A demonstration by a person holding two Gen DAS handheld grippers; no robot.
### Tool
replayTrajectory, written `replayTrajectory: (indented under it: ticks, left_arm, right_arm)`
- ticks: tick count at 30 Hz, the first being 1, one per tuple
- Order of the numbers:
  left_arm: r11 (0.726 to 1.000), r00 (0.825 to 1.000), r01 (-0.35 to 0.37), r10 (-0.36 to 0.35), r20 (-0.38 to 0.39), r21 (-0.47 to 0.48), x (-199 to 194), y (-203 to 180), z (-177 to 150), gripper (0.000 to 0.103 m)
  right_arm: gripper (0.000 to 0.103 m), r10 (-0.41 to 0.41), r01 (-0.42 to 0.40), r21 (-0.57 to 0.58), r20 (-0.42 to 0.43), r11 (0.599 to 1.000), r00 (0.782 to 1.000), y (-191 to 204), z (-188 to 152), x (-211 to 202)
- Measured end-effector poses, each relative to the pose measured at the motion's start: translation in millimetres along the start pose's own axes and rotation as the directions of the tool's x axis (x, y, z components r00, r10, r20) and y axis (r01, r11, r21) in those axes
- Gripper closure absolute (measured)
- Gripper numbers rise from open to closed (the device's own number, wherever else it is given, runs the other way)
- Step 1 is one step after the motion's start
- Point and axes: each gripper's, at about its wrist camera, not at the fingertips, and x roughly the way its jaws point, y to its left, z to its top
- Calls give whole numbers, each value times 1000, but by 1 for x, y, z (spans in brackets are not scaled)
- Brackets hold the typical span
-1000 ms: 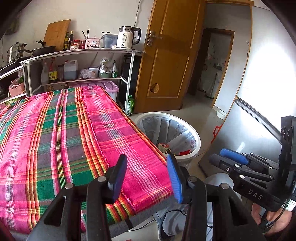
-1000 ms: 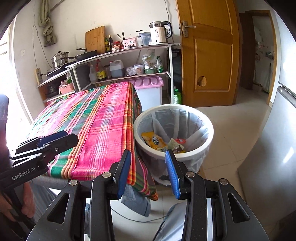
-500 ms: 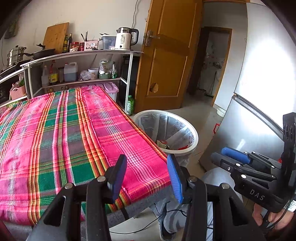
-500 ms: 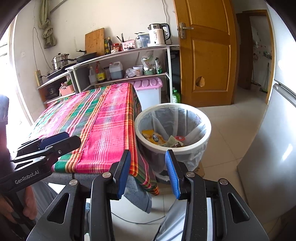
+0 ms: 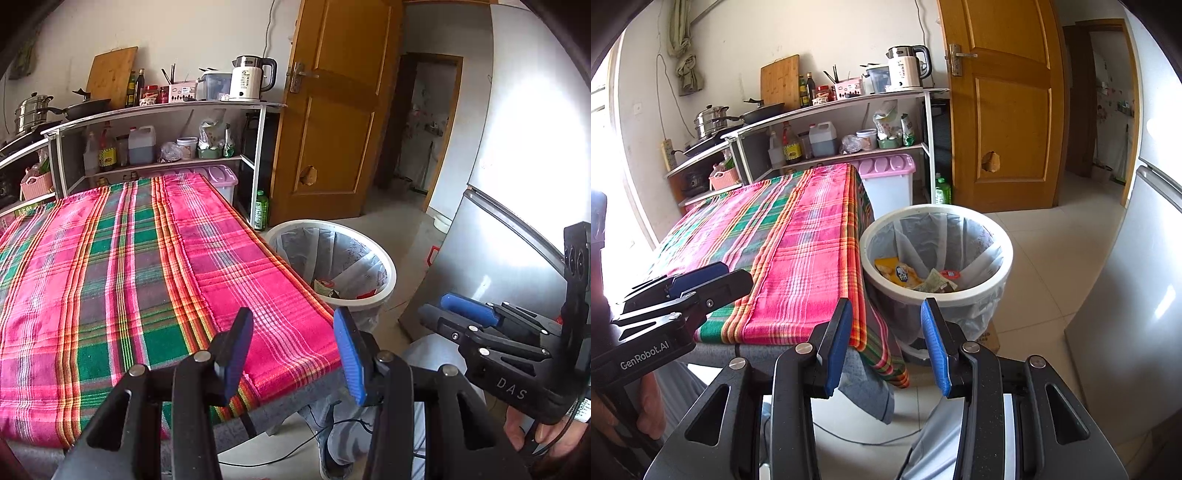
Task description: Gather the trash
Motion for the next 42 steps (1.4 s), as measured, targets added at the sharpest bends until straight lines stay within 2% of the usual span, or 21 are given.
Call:
replayTrajectory:
  ticks: [42]
  left_arm:
    - [1000,1000,-3,3,-5,5,1,-4,1,56]
  right_arm:
    - [63,0,0,3,-10,1000,1000,-1,-1,4]
